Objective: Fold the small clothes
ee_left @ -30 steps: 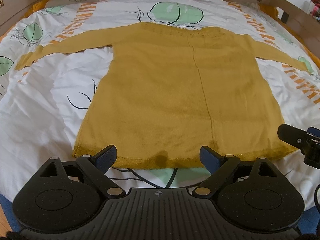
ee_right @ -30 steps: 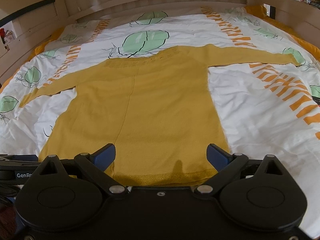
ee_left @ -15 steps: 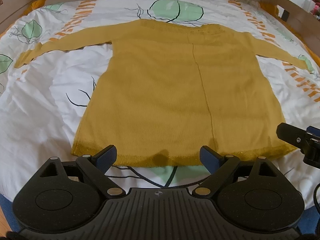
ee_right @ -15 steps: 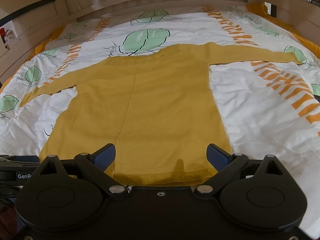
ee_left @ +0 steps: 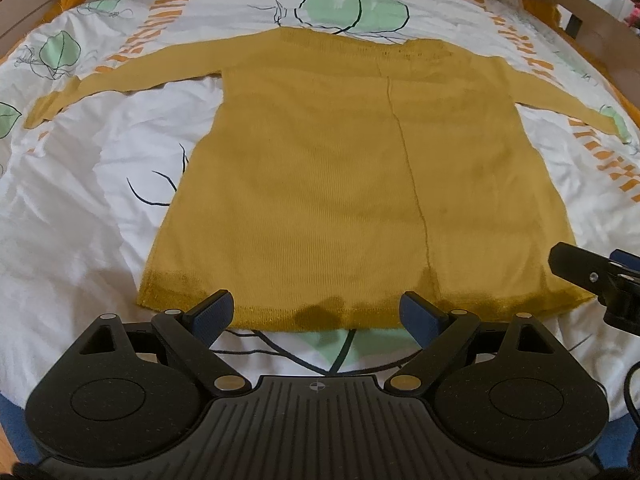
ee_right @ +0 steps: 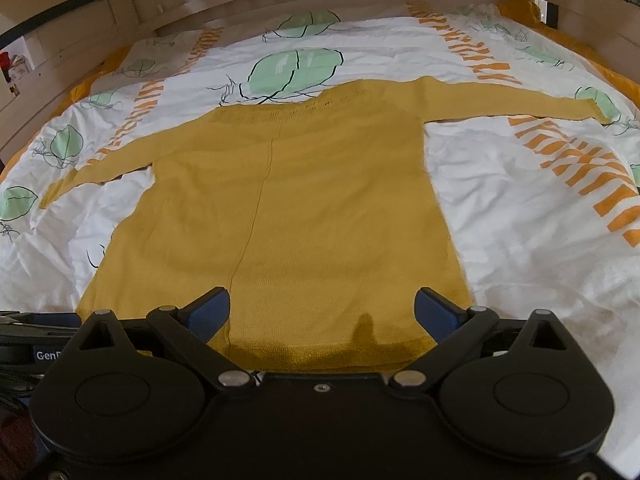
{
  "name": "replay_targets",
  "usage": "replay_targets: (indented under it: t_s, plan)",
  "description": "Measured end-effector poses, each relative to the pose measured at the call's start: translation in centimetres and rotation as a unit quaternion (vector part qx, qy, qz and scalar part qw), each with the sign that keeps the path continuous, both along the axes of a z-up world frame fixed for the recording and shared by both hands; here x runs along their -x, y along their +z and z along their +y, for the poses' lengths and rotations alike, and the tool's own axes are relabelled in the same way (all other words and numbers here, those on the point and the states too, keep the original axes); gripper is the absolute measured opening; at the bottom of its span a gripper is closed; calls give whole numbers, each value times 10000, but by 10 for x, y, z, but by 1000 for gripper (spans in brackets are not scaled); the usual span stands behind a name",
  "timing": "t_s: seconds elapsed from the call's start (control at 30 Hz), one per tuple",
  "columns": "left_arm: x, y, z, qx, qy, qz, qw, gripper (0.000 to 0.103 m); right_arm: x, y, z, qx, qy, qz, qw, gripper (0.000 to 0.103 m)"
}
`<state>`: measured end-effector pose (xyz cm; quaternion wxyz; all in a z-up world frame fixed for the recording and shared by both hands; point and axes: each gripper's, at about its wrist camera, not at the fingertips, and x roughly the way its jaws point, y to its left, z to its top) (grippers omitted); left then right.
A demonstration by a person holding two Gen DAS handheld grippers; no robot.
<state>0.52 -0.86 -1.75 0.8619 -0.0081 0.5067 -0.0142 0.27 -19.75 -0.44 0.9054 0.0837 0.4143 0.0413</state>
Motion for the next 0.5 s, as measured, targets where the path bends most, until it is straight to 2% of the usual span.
replay_targets:
  t_s: [0.5]
  plan:
    - [-23,-9,1,10,-20,263,9997,91,-27,-17,0,-227,151,454,9986,102]
